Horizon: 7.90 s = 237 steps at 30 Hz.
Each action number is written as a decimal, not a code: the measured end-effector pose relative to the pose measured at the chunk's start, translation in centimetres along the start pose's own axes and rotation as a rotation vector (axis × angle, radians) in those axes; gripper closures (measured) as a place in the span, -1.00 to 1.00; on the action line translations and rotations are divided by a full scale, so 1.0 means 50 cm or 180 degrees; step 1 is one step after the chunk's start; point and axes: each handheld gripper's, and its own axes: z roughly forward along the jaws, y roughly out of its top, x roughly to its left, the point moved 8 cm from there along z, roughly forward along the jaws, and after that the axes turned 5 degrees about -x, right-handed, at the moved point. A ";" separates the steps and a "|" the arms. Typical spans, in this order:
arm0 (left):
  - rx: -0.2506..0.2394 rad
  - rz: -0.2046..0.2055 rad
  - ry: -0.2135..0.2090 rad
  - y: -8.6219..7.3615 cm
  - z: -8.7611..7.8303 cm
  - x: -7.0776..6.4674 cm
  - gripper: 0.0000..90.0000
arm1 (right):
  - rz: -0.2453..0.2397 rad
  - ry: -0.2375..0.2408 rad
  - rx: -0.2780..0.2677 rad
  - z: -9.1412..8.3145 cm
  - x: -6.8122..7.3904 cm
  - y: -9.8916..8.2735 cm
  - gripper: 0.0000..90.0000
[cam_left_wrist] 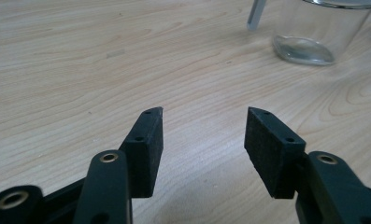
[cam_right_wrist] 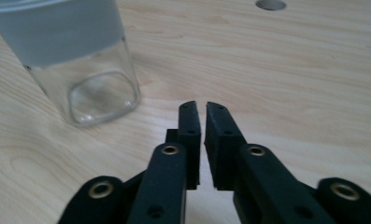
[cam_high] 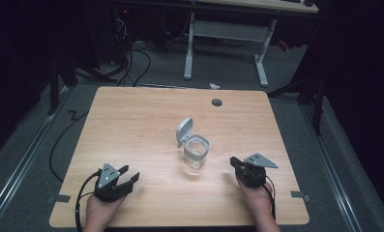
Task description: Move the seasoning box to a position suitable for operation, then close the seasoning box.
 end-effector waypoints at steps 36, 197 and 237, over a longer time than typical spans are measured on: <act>-0.0040 -0.0040 0.0064 -0.011 0.003 -0.018 0.07 | -0.0268 0.0492 -0.0034 0.093 0.119 0.048 1.00; 0.0164 -0.0315 -0.0409 -0.116 0.139 -0.223 0.91 | -0.0166 0.0845 -0.0238 0.107 0.163 0.221 1.00; 0.0059 -0.0069 0.0387 0.003 0.020 0.077 0.21 | 0.0344 -0.0388 -0.0382 -0.093 -0.110 -0.036 0.20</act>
